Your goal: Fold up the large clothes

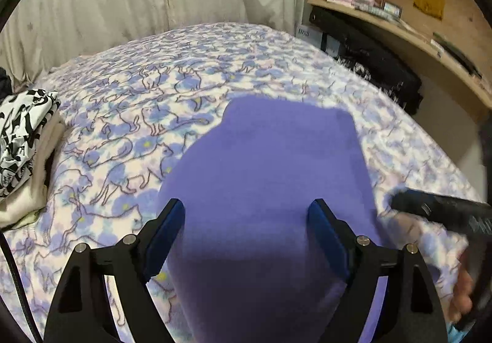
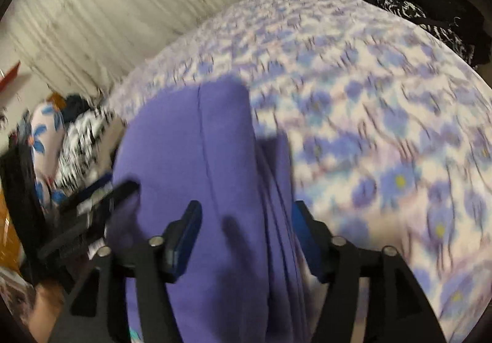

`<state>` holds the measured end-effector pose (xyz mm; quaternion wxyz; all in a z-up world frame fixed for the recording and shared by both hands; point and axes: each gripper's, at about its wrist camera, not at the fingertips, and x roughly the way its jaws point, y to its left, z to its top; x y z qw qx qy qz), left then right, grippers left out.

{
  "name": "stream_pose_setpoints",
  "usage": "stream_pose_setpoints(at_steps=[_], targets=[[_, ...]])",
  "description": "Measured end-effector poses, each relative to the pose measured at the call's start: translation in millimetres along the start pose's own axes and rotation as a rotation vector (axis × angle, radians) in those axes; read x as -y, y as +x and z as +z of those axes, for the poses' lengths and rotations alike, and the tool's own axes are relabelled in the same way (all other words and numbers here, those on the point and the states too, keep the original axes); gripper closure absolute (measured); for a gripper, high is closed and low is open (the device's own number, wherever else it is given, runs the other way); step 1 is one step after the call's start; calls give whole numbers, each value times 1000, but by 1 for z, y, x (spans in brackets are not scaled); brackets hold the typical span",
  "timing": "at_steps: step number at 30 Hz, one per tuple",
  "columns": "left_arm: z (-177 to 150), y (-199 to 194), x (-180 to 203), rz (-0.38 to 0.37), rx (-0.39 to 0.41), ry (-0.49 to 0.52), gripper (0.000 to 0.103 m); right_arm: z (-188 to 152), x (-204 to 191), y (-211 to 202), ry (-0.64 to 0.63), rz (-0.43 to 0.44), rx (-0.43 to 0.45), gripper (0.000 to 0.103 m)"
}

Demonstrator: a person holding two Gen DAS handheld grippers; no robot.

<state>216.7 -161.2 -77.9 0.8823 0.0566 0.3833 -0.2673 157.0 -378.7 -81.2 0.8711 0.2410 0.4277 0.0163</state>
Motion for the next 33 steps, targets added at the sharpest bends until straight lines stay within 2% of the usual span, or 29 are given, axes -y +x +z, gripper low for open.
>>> stream_pose_setpoints(at_steps=[3, 7, 8, 9, 10, 11, 12, 15, 16, 18, 20, 24, 29, 31, 33], targets=[[10, 0, -16, -35, 1, -71, 21, 33, 4, 31, 42, 101, -63, 39], [16, 8, -42, -77, -18, -169, 21, 55, 3, 60, 45, 131, -102, 40], [15, 11, -48, -79, -24, -193, 21, 57, 4, 68, 55, 164, -121, 40], [15, 14, -53, -76, -31, -209, 21, 57, 3, 73, 63, 202, -129, 41], [14, 17, -57, -73, -40, -222, 21, 56, 3, 75, 61, 229, -125, 48], [13, 21, -60, -69, -51, -235, 21, 55, 0, 76, 32, 203, -122, 75], [12, 26, -62, -70, -61, -245, 21, 52, -3, 76, 7, 155, -126, 87], [9, 36, -58, -100, -79, -248, 21, 42, -5, 64, -30, 23, -88, 88], [9, 38, -55, -98, -77, -244, 21, 36, -4, 58, -40, -58, -68, 90], [8, 44, -46, -77, -64, -225, 18, 27, 6, 58, -22, -97, -66, 90], [7, 50, -37, -46, -66, -193, 18, 16, 19, 74, 18, -97, -116, 90], [6, 66, -31, 16, -105, -156, 15, 9, 16, 87, -16, -145, -103, 89], [8, 83, -39, 37, -169, -170, 9, 12, 17, 96, 5, -169, -105, 84], [9, 84, -40, 45, -180, -171, 7, 11, 18, 94, 7, -178, -107, 77], [9, 80, -36, 66, -170, -156, 7, 11, 18, 90, 4, -230, -105, 59]])
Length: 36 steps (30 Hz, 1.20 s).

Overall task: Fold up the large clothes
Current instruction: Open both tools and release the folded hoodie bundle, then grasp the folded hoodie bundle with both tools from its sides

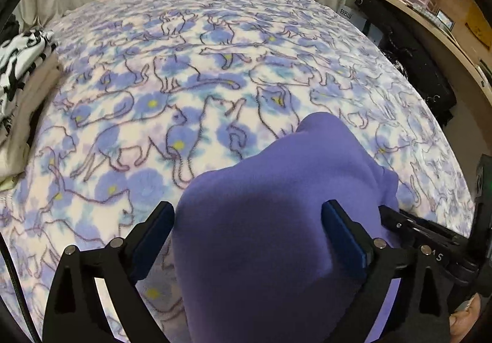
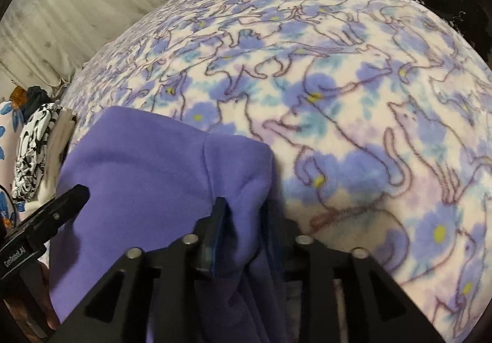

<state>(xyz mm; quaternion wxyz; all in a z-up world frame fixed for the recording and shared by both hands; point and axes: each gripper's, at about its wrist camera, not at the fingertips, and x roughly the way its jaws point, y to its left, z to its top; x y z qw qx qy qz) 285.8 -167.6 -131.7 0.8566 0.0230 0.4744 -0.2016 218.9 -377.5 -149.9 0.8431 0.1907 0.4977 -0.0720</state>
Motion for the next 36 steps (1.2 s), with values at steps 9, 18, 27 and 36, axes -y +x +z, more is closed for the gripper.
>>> stream_pose_setpoints(at_steps=[9, 18, 27, 36], targets=[[-1, -43, 8, 51, 28, 26, 7, -2, 7, -55, 38, 95, 19, 51], [-24, -102, 11, -7, 11, 40, 7, -18, -6, -116, -37, 154, 66, 30], [-50, -152, 8, 0, 53, 79, 1, -44, -15, -150, -120, 171, 57, 18], [-77, -172, 2, -102, 88, 55, 1, -58, -15, -159, -174, 197, 64, 0]])
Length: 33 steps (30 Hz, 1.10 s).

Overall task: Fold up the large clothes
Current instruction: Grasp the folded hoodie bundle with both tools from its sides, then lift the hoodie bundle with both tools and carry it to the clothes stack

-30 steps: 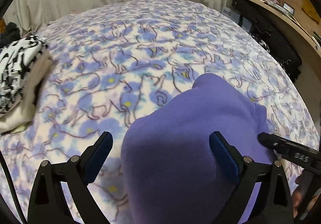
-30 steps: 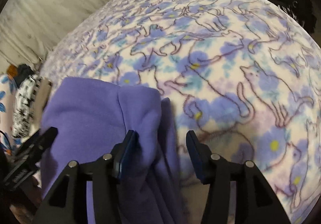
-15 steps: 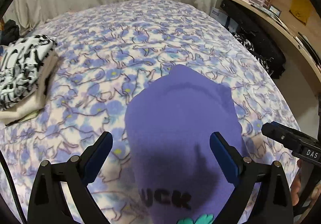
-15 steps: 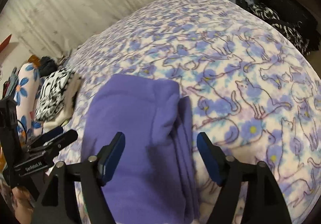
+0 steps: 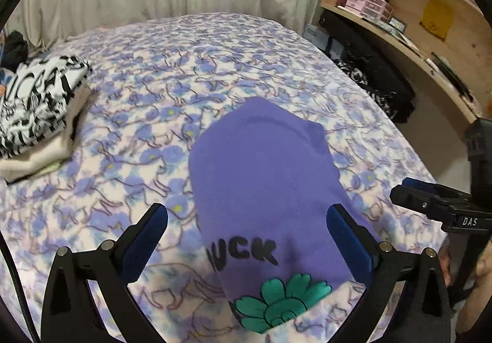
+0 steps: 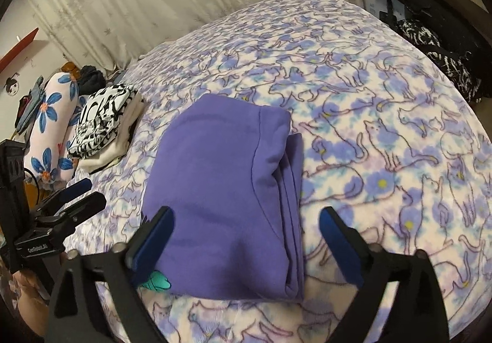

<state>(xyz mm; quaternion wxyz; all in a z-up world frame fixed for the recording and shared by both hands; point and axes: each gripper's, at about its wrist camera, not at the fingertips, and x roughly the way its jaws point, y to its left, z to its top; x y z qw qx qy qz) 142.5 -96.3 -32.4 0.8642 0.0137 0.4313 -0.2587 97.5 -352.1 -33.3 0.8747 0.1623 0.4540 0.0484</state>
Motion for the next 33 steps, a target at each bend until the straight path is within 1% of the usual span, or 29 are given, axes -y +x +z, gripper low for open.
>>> stream_pose_setpoints(at_steps=[2, 5, 8, 10, 14, 16, 17, 19, 21, 24, 28, 29, 31, 33], targets=[[-8, 4, -5, -41, -8, -25, 1, -2, 0, 4, -30, -1, -6, 0], [-19, 16, -11, -64, -11, -54, 1, -6, 2, 18, -66, -10, -35, 0], [-28, 33, -16, -92, -66, -58, 1, -9, 11, 37, -70, 9, -77, 0], [-32, 45, -21, -119, -98, -81, 1, -9, 21, 51, -46, 40, -109, 0], [-35, 75, -39, -217, -189, -197, 1, -9, 40, 77, 21, 132, -170, 0], [-37, 89, -47, -228, -223, -241, 1, -8, 46, 88, 40, 173, -189, 0], [-38, 96, -50, -245, -238, -256, 1, -8, 47, 92, 42, 183, -194, 0], [-41, 108, -56, -305, -255, -297, 1, -6, 50, 101, 46, 206, -206, 0], [-41, 114, -61, -322, -250, -316, 0, -5, 52, 112, 47, 223, -218, 0], [-43, 121, -61, -333, -245, -312, 0, -3, 57, 129, 59, 270, -255, 0], [-44, 127, -59, -347, -244, -309, 0, -6, 64, 154, 97, 335, -313, 0], [-44, 128, -59, -349, -245, -309, 0, -8, 67, 160, 127, 357, -332, 0], [-43, 132, -60, -364, -245, -310, 0, -8, 72, 165, 170, 379, -343, 0], [-41, 135, -62, -376, -249, -315, 0, -9, 72, 165, 162, 381, -342, 0]])
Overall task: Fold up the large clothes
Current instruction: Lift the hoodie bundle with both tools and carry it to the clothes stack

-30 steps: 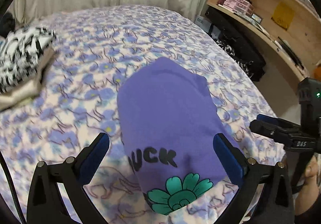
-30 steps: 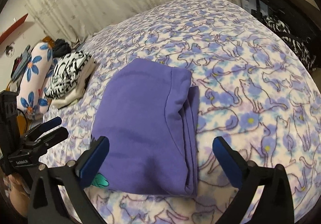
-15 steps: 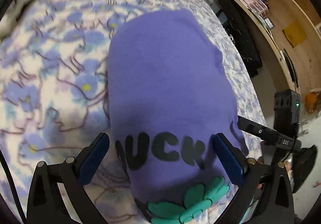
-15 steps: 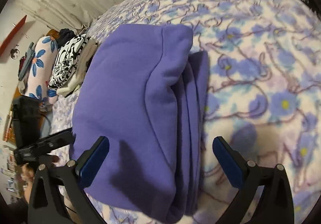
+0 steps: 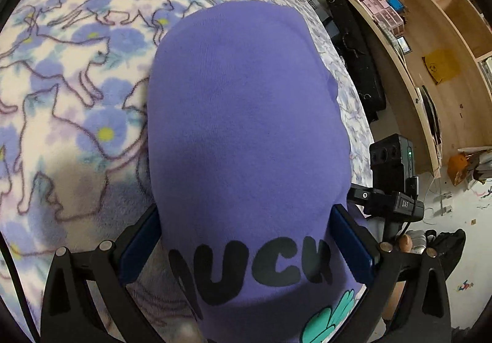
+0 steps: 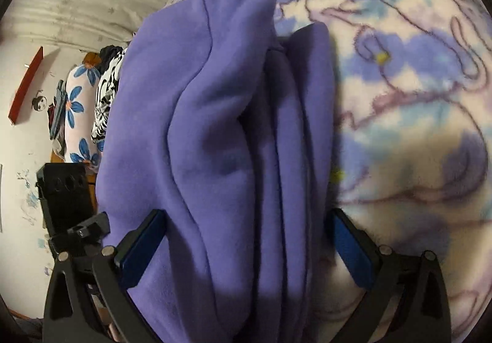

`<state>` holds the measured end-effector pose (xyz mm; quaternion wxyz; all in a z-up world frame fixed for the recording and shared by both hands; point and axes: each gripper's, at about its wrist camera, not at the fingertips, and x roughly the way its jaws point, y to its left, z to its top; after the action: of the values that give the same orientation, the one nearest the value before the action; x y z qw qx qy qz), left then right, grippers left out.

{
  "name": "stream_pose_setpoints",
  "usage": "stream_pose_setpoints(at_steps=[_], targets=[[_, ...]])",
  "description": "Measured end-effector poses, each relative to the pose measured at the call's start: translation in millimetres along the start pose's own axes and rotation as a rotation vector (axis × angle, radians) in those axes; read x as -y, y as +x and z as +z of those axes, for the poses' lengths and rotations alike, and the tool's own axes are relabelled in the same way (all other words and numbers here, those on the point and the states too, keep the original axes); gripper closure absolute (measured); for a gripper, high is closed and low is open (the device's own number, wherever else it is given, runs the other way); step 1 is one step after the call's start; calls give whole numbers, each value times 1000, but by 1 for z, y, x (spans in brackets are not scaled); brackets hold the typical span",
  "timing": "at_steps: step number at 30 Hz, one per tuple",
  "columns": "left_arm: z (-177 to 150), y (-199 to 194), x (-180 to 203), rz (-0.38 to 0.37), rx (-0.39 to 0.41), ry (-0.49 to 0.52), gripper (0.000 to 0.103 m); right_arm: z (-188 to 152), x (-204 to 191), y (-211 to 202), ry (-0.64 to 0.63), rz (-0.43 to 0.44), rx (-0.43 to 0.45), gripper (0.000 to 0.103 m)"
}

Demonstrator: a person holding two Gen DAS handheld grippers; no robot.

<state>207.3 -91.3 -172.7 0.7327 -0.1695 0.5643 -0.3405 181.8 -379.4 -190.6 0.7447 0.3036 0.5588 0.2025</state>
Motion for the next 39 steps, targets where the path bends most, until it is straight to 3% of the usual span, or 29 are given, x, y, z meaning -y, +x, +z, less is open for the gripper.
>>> stream_pose_setpoints(at_steps=[6, 7, 8, 14, 16, 20, 21, 23, 25, 28, 30, 32, 36, 39], targets=[[1, 6, -6, -30, 0, -12, 0, -6, -7, 0, -38, -20, 40, 3], [1, 5, -5, -20, 2, -5, 0, -6, -7, -2, -45, -11, 43, 7], [1, 5, -2, -2, 6, 6, 0, -8, -11, -1, -47, 18, 40, 22], [0, -4, 24, 110, 45, 91, 0, -20, -39, -12, -125, -79, 108, 47], [-5, -14, 39, 180, 94, 160, 4, -27, -53, -16, -158, -129, 139, 53], [-20, -42, 79, 339, 204, 372, 30, -42, -82, -28, -187, -151, 208, 58], [-26, -49, 90, 331, 220, 424, 38, -46, -90, -31, -198, -138, 227, 58], [-36, -55, 106, 282, 209, 476, 38, -57, -114, -37, -223, -98, 265, 59], [-44, -54, 113, 272, 187, 492, 38, -63, -136, -34, -251, -179, 286, 59], [-49, -58, 105, 269, 175, 457, 36, -61, -132, -32, -221, -198, 282, 59], [-50, -64, 93, 226, 159, 391, 20, -62, -125, -36, -198, -204, 272, 60], [-50, -77, 78, 216, 173, 331, 15, -63, -119, -37, -192, -227, 255, 61], [-40, -85, 37, 174, 156, 223, 10, -67, -104, -32, -177, -246, 239, 61], [-28, -77, 9, 89, 94, 139, 9, -65, -86, -27, -143, -234, 226, 61]])
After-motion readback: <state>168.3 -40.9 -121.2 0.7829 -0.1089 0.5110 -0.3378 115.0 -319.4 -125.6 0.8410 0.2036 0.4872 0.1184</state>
